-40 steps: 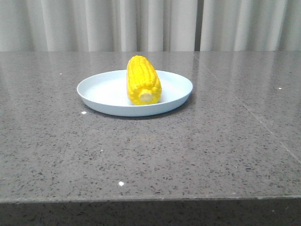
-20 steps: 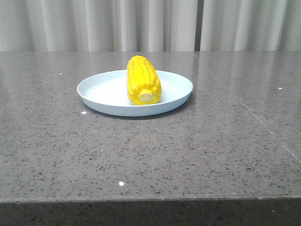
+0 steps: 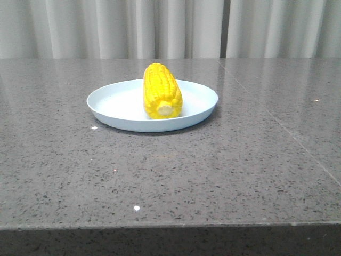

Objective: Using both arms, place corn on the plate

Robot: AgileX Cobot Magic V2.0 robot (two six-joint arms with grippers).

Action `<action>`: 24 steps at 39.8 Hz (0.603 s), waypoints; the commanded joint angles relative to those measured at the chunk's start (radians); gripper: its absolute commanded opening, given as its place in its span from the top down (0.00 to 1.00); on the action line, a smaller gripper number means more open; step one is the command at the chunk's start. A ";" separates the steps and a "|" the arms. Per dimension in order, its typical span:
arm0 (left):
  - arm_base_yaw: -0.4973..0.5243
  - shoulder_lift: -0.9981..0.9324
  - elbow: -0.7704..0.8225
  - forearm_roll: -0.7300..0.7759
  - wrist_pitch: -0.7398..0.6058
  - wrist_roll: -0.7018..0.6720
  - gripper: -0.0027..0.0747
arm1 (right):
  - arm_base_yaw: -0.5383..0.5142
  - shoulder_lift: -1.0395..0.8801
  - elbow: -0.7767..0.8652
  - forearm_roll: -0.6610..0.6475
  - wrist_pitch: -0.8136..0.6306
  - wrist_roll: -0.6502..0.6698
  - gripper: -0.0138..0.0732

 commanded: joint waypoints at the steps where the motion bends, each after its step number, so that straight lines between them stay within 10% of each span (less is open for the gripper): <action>1: -0.006 -0.021 0.005 -0.009 -0.085 -0.010 0.99 | -0.023 -0.008 0.039 0.044 -0.154 -0.027 0.91; 24: -0.006 -0.021 0.005 -0.009 -0.085 -0.010 0.99 | -0.063 -0.122 0.096 0.157 -0.179 -0.206 0.91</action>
